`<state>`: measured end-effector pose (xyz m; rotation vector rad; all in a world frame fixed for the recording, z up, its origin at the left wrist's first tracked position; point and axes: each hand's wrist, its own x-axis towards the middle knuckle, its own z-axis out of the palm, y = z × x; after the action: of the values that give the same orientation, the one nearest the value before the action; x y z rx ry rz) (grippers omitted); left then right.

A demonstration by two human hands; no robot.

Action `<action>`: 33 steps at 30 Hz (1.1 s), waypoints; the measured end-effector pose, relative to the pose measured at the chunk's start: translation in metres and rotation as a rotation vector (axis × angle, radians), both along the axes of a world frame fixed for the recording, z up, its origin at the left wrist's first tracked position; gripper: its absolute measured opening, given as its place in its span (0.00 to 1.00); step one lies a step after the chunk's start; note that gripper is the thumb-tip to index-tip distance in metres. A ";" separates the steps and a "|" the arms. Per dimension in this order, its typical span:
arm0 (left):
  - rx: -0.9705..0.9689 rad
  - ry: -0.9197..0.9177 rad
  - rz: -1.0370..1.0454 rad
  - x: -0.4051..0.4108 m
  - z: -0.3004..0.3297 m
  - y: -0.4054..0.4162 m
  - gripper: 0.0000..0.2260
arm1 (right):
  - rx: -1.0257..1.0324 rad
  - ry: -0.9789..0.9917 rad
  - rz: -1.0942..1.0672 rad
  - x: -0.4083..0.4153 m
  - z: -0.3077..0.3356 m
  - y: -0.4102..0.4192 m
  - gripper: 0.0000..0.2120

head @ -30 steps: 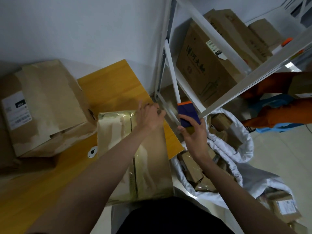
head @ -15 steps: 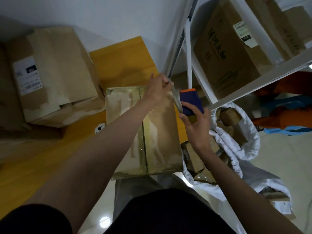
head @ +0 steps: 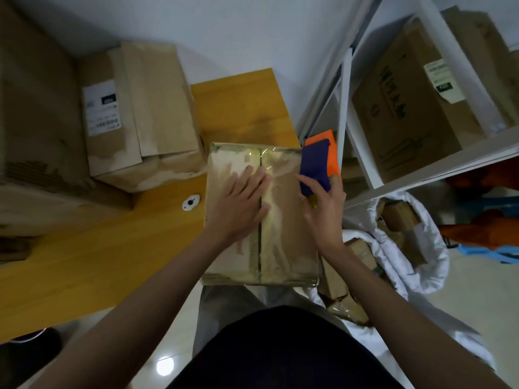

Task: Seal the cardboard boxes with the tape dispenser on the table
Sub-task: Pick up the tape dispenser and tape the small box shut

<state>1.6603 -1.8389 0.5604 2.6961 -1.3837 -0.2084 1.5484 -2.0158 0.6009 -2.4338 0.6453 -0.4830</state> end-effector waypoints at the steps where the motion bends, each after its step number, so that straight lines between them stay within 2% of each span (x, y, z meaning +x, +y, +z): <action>1: 0.011 -0.018 0.001 0.000 0.000 -0.001 0.29 | -0.024 0.014 0.012 -0.001 -0.002 0.000 0.20; 6: 0.102 -0.095 0.008 -0.005 0.000 0.000 0.29 | -0.131 0.080 0.061 -0.003 -0.008 0.002 0.18; 10: 0.091 -0.042 0.044 -0.016 0.011 0.000 0.27 | -0.237 0.116 0.072 -0.003 -0.008 0.005 0.18; 15: 0.052 0.045 -0.071 -0.057 0.014 0.043 0.28 | -0.294 0.134 0.070 -0.001 -0.013 0.006 0.17; 19: 0.040 0.107 -0.149 -0.090 0.009 0.073 0.32 | -0.290 0.109 0.050 -0.001 -0.012 0.008 0.15; 23: 0.058 0.059 -0.123 -0.099 0.009 0.071 0.40 | -0.254 0.101 0.055 -0.001 -0.007 0.006 0.16; 33: 0.088 0.103 0.027 -0.095 0.010 0.028 0.39 | -0.108 0.022 0.036 -0.028 0.008 -0.001 0.23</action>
<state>1.5651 -1.8110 0.5708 2.7292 -1.3382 -0.4097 1.5203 -2.0168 0.6092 -2.5510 0.5978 -0.4895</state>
